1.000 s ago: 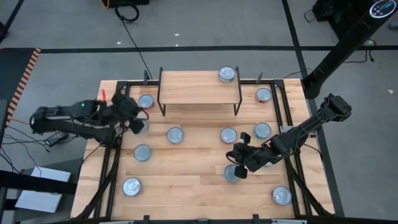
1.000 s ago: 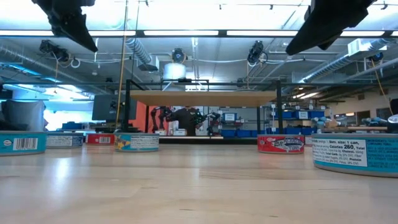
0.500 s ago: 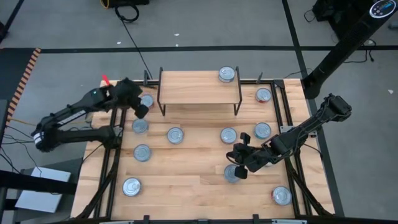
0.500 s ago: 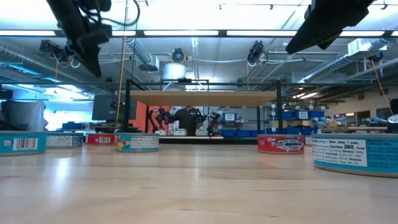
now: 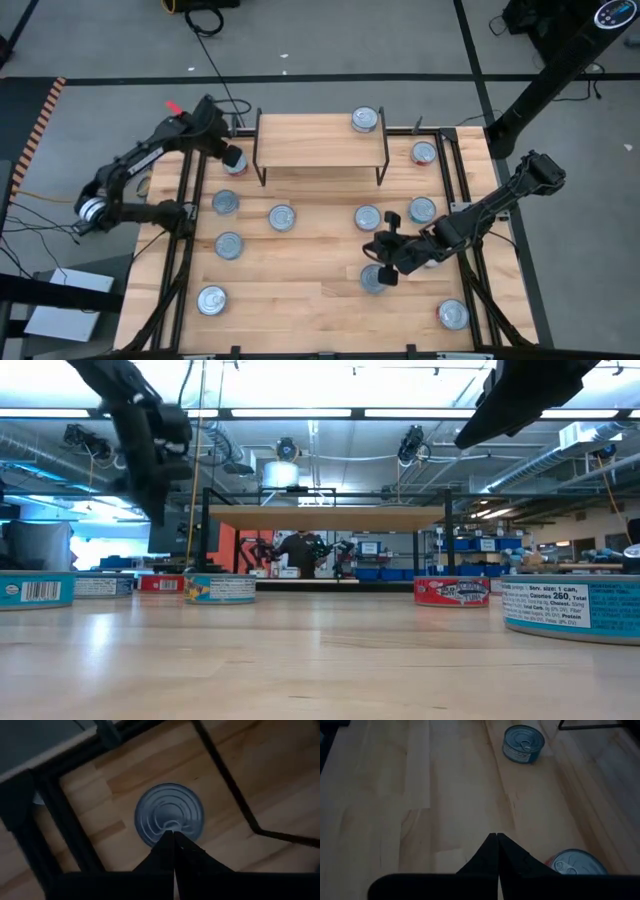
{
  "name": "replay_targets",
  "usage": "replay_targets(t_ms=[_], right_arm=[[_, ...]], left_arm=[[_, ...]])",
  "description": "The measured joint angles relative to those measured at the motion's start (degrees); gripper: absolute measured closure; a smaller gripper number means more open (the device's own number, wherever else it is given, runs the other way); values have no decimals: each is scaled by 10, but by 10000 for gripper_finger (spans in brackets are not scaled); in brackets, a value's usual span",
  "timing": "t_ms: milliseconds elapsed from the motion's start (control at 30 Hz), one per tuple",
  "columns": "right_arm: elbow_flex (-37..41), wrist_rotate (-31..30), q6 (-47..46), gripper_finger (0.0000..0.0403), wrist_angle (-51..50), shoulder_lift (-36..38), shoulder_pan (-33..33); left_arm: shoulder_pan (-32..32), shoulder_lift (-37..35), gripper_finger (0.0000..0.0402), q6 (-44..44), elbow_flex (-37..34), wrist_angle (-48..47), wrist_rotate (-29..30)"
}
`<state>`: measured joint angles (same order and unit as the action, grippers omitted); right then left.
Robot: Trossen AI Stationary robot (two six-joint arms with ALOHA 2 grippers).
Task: Stack canned seafood by type on shelf
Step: Put the red tuna can on the shelf
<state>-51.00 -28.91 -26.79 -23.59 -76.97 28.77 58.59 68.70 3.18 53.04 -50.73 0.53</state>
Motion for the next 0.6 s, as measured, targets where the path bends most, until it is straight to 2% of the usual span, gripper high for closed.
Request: replay_targets(t_ms=[167,600], right_arm=[[0,0,0,396,0,0,-4],[0,0,4,396,0,0,-4]], left_arm=[[30,61,398,-13,0,16,-6],[37,146,360,-14,0,95,-12]])
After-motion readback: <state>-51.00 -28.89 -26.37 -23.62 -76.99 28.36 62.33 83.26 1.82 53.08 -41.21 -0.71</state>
